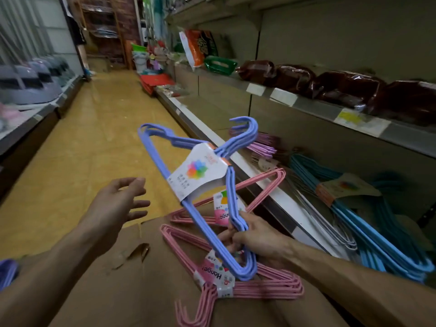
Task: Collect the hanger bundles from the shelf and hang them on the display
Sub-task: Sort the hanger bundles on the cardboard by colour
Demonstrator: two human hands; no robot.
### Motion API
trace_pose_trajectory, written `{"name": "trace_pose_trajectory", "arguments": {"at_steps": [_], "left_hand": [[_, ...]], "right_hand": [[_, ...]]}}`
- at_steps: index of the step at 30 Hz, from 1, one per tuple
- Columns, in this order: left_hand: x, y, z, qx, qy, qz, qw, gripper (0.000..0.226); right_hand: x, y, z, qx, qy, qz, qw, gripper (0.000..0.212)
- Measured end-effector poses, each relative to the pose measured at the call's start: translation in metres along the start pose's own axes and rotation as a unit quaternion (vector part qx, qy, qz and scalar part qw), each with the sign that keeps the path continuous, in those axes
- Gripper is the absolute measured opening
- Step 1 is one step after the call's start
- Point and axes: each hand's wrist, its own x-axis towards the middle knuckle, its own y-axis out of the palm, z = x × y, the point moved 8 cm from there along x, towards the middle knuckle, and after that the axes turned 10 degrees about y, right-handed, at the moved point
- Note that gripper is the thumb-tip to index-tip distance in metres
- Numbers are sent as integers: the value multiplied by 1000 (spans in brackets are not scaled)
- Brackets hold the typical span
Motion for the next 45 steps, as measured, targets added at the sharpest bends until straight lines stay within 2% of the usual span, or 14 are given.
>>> {"name": "trace_pose_trajectory", "arguments": {"at_steps": [4,7,9,16,21,27,29,32,35,37,40,42,43,45], "left_hand": [[7,-32,3,-46,-17,-57,997,42],[9,-80,2,-74,-14,-194,978,65],[7,-110,3,-107,-18,-253,961,69],[7,-129,9,-268,-39,-228,935,50],[1,-143,16,-287,-44,-295,911,43],[-2,-139,5,-312,-1,-289,905,44],[-4,-131,1,-298,10,-278,913,44],[-5,-123,-3,-278,16,-267,923,45],[-1,-120,3,-264,-10,-245,933,41],[2,-121,8,-219,-26,-227,949,37],[7,-133,10,-79,-23,-233,969,35],[5,-140,-2,72,4,-236,969,48],[2,-138,-15,147,38,-236,960,54],[-6,-123,-44,214,143,-218,941,49]], "right_hand": [[-3,43,0,-37,8,70,997,31],[-5,72,-2,-45,11,132,990,45],[-8,86,-2,-43,7,161,986,43],[-15,113,8,-85,-23,200,976,37],[-14,113,11,-129,-33,196,972,46],[-8,121,46,-94,-32,177,979,42],[-7,129,57,-96,-28,181,978,37],[-5,136,60,-67,-33,147,986,7],[3,128,60,-31,-43,67,996,34],[6,123,62,-16,-45,26,999,35],[7,118,65,-46,-52,-24,997,26],[9,116,63,-79,-49,-58,994,15],[10,115,62,-95,-47,-71,992,12],[9,118,60,-120,-44,-79,989,15]]}}
